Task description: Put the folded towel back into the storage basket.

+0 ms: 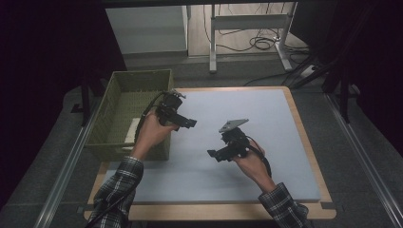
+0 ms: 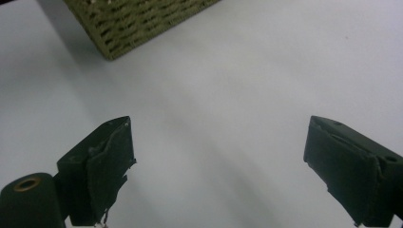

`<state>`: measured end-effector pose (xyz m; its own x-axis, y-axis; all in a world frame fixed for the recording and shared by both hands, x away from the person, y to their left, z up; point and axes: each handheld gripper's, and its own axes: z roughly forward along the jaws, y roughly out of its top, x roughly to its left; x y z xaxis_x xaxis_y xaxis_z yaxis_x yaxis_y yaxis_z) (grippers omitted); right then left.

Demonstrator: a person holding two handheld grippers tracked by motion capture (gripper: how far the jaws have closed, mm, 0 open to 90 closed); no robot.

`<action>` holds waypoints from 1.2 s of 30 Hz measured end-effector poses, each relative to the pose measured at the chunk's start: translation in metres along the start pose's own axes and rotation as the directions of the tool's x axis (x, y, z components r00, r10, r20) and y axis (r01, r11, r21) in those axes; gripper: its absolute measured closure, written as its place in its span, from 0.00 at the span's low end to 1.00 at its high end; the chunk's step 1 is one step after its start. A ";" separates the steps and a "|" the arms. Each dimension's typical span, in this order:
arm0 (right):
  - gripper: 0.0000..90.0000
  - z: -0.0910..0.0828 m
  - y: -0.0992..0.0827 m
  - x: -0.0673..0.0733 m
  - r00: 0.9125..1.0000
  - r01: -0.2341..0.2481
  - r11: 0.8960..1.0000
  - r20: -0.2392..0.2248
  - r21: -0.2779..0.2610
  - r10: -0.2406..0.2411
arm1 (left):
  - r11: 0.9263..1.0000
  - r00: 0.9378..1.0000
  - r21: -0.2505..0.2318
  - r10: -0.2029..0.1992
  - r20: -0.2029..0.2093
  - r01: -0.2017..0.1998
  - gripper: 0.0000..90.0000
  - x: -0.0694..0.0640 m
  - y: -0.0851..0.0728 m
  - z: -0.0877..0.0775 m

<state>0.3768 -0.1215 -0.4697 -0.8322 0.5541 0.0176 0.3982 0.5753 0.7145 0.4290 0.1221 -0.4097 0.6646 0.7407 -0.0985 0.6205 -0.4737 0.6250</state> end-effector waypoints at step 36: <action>0.09 -0.076 -0.115 -0.028 0.993 -0.054 0.998 0.105 -0.012 0.055 | 0.971 0.971 -0.080 0.230 0.070 -0.224 0.01 -0.113 -0.051 0.059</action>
<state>0.3244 -0.2490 -0.4993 -0.7639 0.6451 -0.0168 0.4378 0.5372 0.7209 0.3468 0.0339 -0.4762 0.8168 0.5769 -0.0061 0.4204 -0.5879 0.6911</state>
